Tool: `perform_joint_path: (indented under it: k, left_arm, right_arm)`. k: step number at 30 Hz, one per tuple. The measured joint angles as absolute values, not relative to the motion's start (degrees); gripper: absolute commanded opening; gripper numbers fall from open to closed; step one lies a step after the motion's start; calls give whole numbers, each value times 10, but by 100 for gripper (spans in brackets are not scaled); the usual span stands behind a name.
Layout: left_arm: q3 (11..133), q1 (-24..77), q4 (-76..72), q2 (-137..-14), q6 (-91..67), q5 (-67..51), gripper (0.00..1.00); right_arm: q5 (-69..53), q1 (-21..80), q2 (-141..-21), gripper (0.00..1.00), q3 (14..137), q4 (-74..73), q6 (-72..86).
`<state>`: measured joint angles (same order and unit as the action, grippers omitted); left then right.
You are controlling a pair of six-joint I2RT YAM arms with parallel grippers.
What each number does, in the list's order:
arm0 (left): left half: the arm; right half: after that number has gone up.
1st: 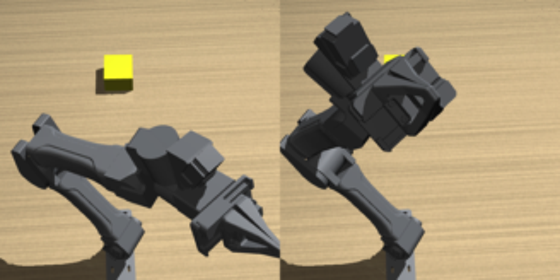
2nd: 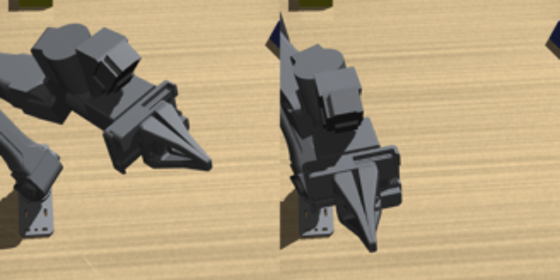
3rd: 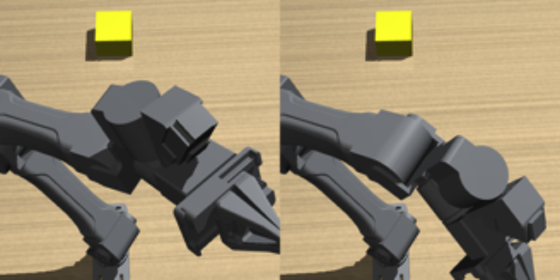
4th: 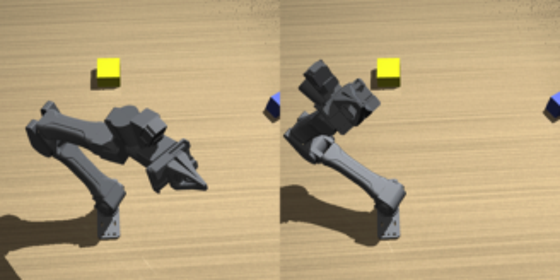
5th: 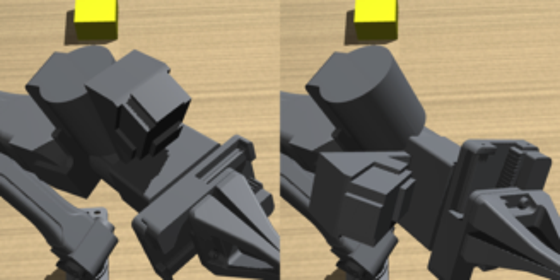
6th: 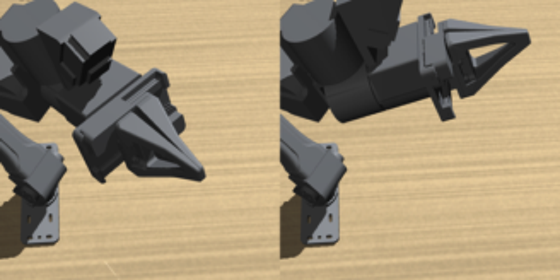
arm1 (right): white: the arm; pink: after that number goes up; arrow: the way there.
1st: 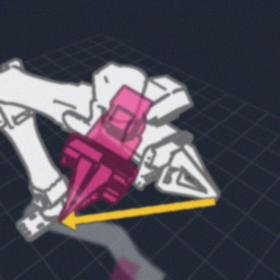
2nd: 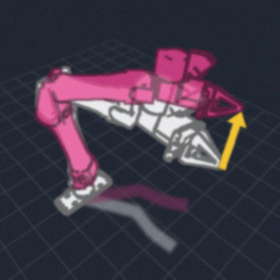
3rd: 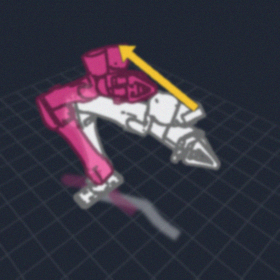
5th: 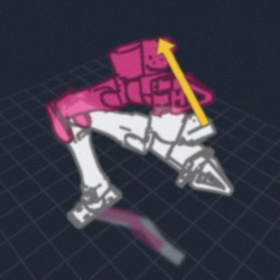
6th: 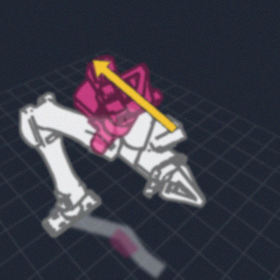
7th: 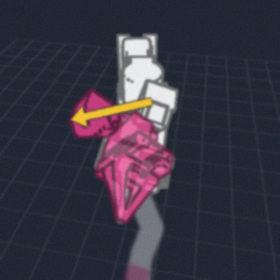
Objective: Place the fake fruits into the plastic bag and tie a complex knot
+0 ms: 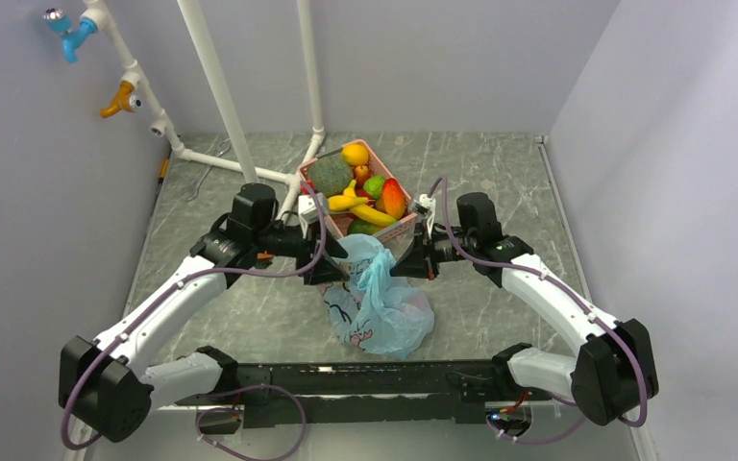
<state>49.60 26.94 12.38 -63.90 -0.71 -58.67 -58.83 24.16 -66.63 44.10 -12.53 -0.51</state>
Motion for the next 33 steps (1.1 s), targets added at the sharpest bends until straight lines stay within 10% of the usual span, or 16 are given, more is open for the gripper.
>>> perform_joint_path:
  k: [9, 17, 22, 23, 26, 33]
  left_arm:
    - [569, 373, 237, -672, 59, -526, 63]
    - [569, 389, 260, -689, 65, -465, 30]
    - [574, 391, 259, -706, 63, -443, 51]
    - [577, 393, 258, -711, 61, -438, 49]
    - [585, 399, 254, -722, 55, -434, 2]
    - [585, 371, 254, -721, 51, -435, 0]
  right_arm:
    - [-567, 257, -658, 0, 441, -133, -5]
    - [-560, 259, -652, 0, 441, -135, -5]
    - [-560, 261, -652, 0, 441, -136, -8]
    - [-560, 261, -652, 0, 442, -137, -9]
    - [-559, 263, -652, 0, 447, -142, -15]
    - [-548, 245, -652, 0, 478, -211, -72]
